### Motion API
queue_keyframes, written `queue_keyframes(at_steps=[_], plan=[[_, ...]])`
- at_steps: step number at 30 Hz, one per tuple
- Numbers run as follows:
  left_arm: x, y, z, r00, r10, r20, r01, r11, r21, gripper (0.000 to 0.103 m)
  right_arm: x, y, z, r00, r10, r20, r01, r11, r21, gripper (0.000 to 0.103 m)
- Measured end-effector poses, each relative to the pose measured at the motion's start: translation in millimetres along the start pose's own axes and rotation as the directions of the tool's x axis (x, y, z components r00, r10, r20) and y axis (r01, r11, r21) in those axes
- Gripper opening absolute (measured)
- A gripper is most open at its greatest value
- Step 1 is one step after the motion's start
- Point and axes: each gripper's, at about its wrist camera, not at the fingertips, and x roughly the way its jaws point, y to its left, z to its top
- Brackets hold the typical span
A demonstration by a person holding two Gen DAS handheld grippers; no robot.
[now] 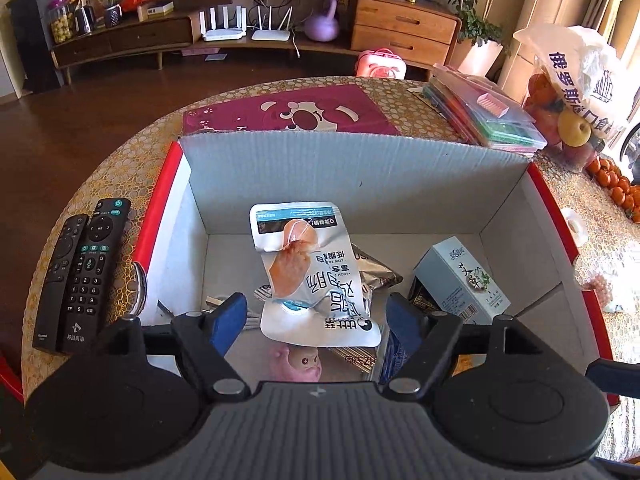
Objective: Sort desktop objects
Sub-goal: 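Open the left tool dropping the white packet while the right tool releases the black bag, then withdraw both tools from the box toward the tape roll and cotton swabs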
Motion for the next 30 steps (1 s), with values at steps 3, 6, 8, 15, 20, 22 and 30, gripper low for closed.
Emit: queue_keyframes(at_steps=[3,6,8,15,20,22,30], plan=[[-10.6,-2.8,-2.3,1.000,0.003,0.011,-0.003,1.000,0.000,0.077,-10.8,0.6,-2.1,1.000,-0.003,0.019,0.003,1.000,-0.004,0.066],[-19.8,-6.8,-5.9,1.000,0.003,0.021,-0.003,1.000,0.003,0.080,-20.5,-0.1,-5.3,1.000,-0.002,0.030,0.002,1.000,-0.001,0.066],[-24.8,-10.2,-8.5,1.000,-0.002,0.021,0.002,1.000,0.007,0.080,-26.3,-0.6,-7.8,0.999,-0.002,0.034,0.002,1.000,0.002,0.066],[-41.9,-23.8,-20.7,1.000,-0.017,0.026,0.017,0.999,0.035,0.081,-46.0,-4.5,-18.7,0.999,-0.011,0.052,0.010,1.000,0.019,0.067],[-54.5,-30.7,-27.6,0.999,-0.031,0.039,0.029,0.999,0.034,0.081,-57.6,-10.3,-31.5,0.998,-0.028,0.055,0.027,0.999,0.032,0.073],[-58.9,-32.8,-31.0,0.998,-0.043,0.043,0.042,0.999,0.030,0.081,-62.3,-12.5,-36.2,0.998,-0.040,0.057,0.038,0.999,0.035,0.073],[-74.1,-41.9,-44.6,0.995,-0.077,0.061,0.075,0.997,0.026,0.081,-85.2,-21.5,-53.5,0.994,-0.069,0.083,0.066,0.997,0.048,0.078]])
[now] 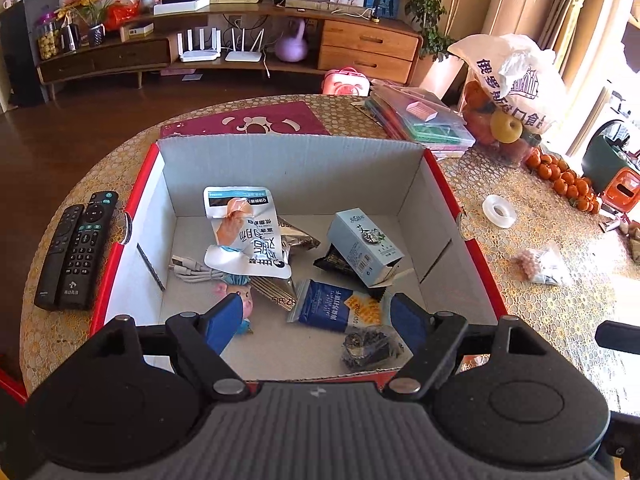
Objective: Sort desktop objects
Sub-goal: 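Withdraw both tools from the box toward the tape roll and cotton swabs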
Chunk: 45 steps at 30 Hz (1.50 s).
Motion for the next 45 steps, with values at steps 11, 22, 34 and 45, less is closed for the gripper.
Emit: queue_keyframes(at_steps=[11,22,34,45], plan=[[-20.3,-14.3,-18.6,0.999,-0.054,0.008,0.054,0.998,-0.031,0.085,-26.4,-15.1,-22.9,0.998,-0.055,0.020,0.055,0.998,0.014,0.084],[-42.8,-38.5,-36.6,0.995,-0.094,0.037,0.094,0.995,0.023,0.102,-41.8,-34.5,-47.1,0.998,-0.068,0.013,0.067,0.994,0.086,0.089],[-58.1,-59.3,-59.1,0.984,-0.163,0.070,0.163,0.987,0.011,0.103,-67.5,-56.6,-65.9,0.994,-0.097,0.041,0.091,0.986,0.142,0.096],[-66.0,-89.9,-85.3,0.974,-0.217,0.059,0.214,0.975,0.059,0.103,-84.2,-83.2,-76.7,0.989,-0.131,0.067,0.117,0.976,0.186,0.102]])
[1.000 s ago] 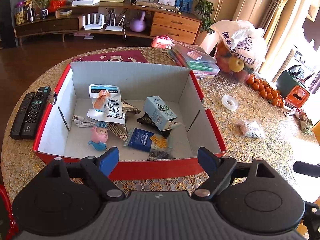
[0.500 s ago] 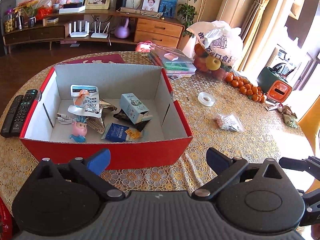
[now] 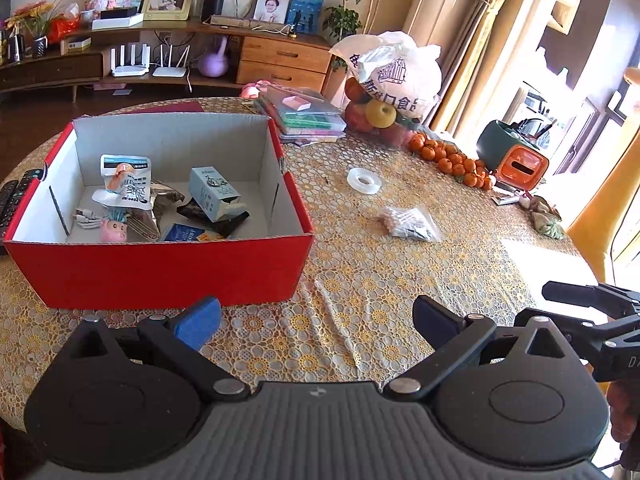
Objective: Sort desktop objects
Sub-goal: 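Withdraw both tools from the box toward the tape roll and cotton swabs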
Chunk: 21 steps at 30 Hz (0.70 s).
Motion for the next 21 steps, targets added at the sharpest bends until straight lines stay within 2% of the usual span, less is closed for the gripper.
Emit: queue_keyframes(at_steps=[14,21], plan=[[13.9,-34.5,-12.4,0.999,-0.014,-0.031,0.017,0.997,0.073,0.103,-0.4,-35.2,2.0,0.999,-0.039,0.023,0.038,0.998,0.041,0.102],[26.4,-39.8,-10.6,0.999,-0.042,-0.035,0.043,0.999,0.026,0.103,2.4,-51.6,4.7,0.998,-0.056,0.032,0.055,0.998,0.032,0.102]])
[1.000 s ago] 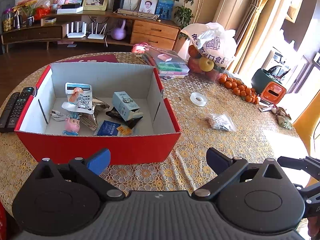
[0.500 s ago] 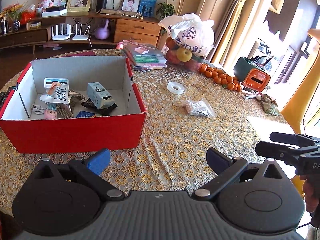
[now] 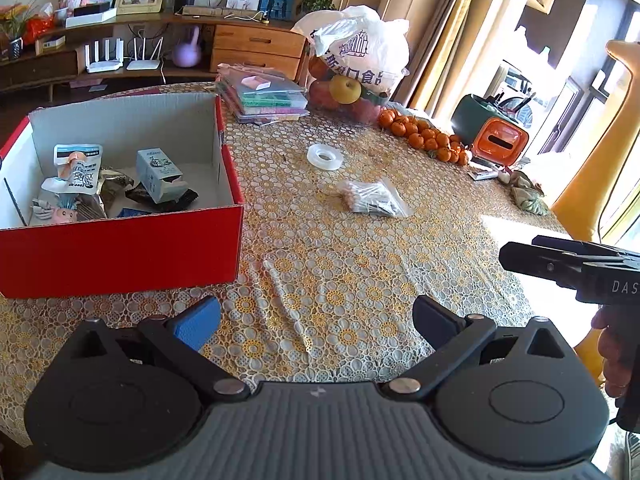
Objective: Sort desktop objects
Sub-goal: 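Withdraw both tools from the box toward the tape roll and cotton swabs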
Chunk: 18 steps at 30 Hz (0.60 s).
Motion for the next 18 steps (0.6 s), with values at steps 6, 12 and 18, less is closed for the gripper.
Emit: queue_keyframes(at_steps=[6,12,18], plan=[[14.4,-12.2,7.8,1.000,-0.011,0.022,0.010,1.000,0.015,0.103,8.2,-13.4,7.6,1.000,-0.003,0.012,0.003,1.000,-0.008,0.102],[40.4,-23.7,19.9,0.999,-0.023,0.028,0.022,0.999,0.033,0.103,31.0,-28.9,19.5,1.000,-0.009,0.017,0.010,1.000,-0.023,0.101],[69.5,-34.7,34.2,0.998,-0.031,0.050,0.028,0.999,0.046,0.103,68.8,-48.0,28.9,1.000,-0.020,-0.005,0.020,0.999,-0.037,0.101]])
